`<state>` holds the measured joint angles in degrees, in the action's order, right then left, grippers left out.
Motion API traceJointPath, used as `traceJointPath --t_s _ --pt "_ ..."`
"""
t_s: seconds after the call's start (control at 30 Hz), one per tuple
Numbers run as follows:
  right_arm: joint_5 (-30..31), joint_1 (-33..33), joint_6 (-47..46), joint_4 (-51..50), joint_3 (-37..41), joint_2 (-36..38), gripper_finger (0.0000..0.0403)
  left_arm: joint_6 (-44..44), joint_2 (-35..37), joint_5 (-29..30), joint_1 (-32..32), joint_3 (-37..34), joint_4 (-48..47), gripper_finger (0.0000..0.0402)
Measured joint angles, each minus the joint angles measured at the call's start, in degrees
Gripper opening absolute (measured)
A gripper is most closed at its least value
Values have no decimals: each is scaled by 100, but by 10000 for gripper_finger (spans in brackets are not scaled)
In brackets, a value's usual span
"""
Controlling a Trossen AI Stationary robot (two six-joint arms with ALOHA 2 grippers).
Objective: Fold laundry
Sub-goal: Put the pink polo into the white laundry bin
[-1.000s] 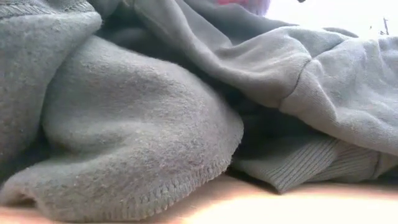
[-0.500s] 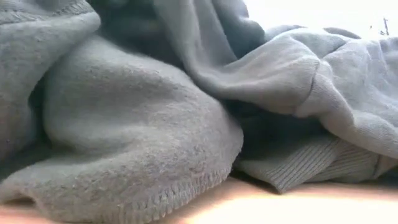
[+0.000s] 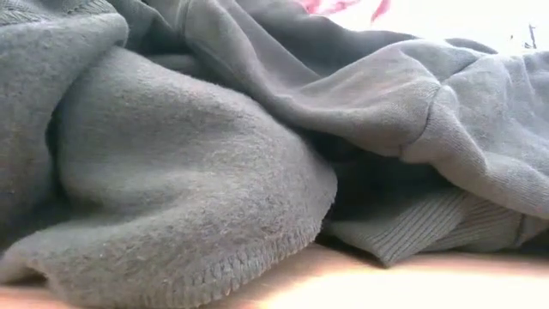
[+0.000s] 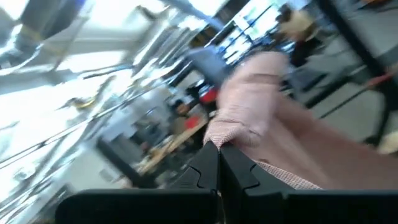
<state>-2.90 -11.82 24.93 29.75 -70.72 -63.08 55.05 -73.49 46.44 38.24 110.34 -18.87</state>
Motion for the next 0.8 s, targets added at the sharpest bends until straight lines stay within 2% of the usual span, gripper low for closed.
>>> traceJointPath --t_s 0.1,0.17,0.27,0.33,0.47,0.6,0.67,0.8 --pt "-53 645 -407 -306 -610 -282 0 35 61 -480 -747 165 220 0" --pt "-368 996 -714 -641 -1230 -544 0 -84 62 -1003 -1113 485 310 0" --pt "-974 1289 -1129 -1177 -2412 -1034 0 -463 90 -1968 -1332 1028 363 0" --pt "-1157 1329 -1208 -1673 -3271 -1404 0 -732 56 -2623 -1357 1324 351 0" --pt "-1661 1190 -1197 -2736 -4896 -2162 0 -1304 -83 -3849 -1351 1713 347 0" --pt "-1985 841 -1182 -3314 -6038 -2720 0 -1989 -205 -4727 -1351 1836 308 0" --pt "-2078 631 -1165 -3586 -6382 -2931 0 -2228 -266 -5143 -1338 1840 316 0" --pt "-2106 111 -1121 -3552 -6355 -3017 0 -2479 -408 -5883 -1136 1845 450 0"
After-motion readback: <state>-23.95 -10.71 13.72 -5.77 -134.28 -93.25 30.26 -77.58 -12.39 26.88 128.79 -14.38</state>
